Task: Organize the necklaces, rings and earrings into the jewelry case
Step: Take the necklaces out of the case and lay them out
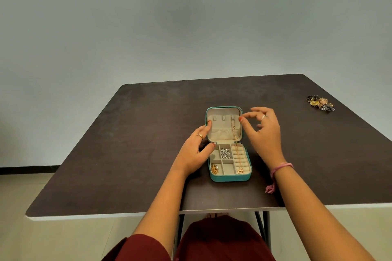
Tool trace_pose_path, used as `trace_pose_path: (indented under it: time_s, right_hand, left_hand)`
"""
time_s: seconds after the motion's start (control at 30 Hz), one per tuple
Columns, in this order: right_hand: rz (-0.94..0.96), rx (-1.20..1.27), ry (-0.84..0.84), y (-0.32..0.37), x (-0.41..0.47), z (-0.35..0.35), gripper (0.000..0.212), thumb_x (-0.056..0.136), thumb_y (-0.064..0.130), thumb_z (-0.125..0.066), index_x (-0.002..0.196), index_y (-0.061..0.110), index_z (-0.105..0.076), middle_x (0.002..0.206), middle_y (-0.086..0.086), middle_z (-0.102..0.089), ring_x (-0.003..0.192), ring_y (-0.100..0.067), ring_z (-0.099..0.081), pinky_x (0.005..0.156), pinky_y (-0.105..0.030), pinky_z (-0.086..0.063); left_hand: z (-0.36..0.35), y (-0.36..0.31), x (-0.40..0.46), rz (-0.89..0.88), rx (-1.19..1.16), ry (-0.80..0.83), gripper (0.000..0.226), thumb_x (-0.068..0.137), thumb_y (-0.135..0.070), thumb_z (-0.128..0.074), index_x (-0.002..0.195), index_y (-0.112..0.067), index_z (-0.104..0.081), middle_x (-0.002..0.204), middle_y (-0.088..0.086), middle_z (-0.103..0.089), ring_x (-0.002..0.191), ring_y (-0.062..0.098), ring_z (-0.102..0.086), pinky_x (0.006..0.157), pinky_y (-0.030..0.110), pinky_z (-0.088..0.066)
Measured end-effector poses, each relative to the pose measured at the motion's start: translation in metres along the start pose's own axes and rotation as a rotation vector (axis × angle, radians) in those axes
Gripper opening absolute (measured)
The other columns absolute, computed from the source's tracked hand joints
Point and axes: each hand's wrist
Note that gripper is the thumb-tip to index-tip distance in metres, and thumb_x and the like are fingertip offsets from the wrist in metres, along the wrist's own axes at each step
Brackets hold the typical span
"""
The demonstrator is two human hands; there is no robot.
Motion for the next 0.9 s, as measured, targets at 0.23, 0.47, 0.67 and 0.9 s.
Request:
trace_pose_path:
  time_s: [0.23, 0.47, 0.67, 0.9]
  right_hand:
    - [0.176, -0.381, -0.022, 0.006, 0.001, -0.010, 0.014, 0.082, 0.027, -0.071, 0.089, 0.016, -0.075, 0.118, -0.005, -0.060, 0.110, -0.023, -0.052, 0.081, -0.037, -0.044]
    - [0.237, -0.476, 0.002, 0.010, 0.001, -0.016, 0.009, 0.080, 0.022, -0.073, 0.080, 0.013, -0.075, 0.114, -0.006, -0.063, 0.106, -0.025, -0.055, 0.073, -0.038, -0.045]
    - [0.279, -0.528, 0.024, 0.010, 0.006, -0.017, 0.011, 0.081, 0.021, -0.070, 0.075, 0.012, -0.070, 0.115, -0.007, -0.061, 0.105, -0.025, -0.056, 0.071, -0.037, -0.045]
    - [0.414, -0.553, -0.030, 0.009, 0.014, -0.012, 0.009, 0.082, 0.018, -0.069, 0.083, 0.009, -0.070, 0.110, -0.009, -0.063, 0.095, -0.027, -0.060, 0.066, -0.037, -0.044]
  left_hand:
    - [0.000, -0.001, 0.000, 0.037, -0.054, -0.041, 0.050, 0.099, -0.024, -0.048, 0.144, -0.034, -0.030, 0.135, -0.022, -0.038, 0.110, -0.008, -0.051, 0.090, 0.016, -0.048]
    - [0.003, -0.001, 0.001, 0.061, -0.099, -0.059, 0.045, 0.100, -0.018, -0.045, 0.139, -0.036, -0.031, 0.130, -0.030, -0.036, 0.108, -0.026, -0.041, 0.091, 0.006, -0.040]
    - [0.002, 0.004, 0.003, 0.051, -0.094, -0.077, 0.046, 0.100, -0.018, -0.046, 0.144, -0.029, -0.035, 0.144, -0.018, -0.034, 0.131, -0.003, -0.035, 0.104, 0.013, -0.035]
    - [0.002, 0.006, 0.003, 0.059, -0.116, -0.078, 0.046, 0.100, -0.019, -0.046, 0.144, -0.029, -0.036, 0.150, -0.008, -0.035, 0.134, 0.003, -0.035, 0.110, 0.025, -0.035]
Point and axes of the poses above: each hand's wrist, its own x-axis towards the middle knuckle, its own z-axis out of the back of the hand, y = z × x
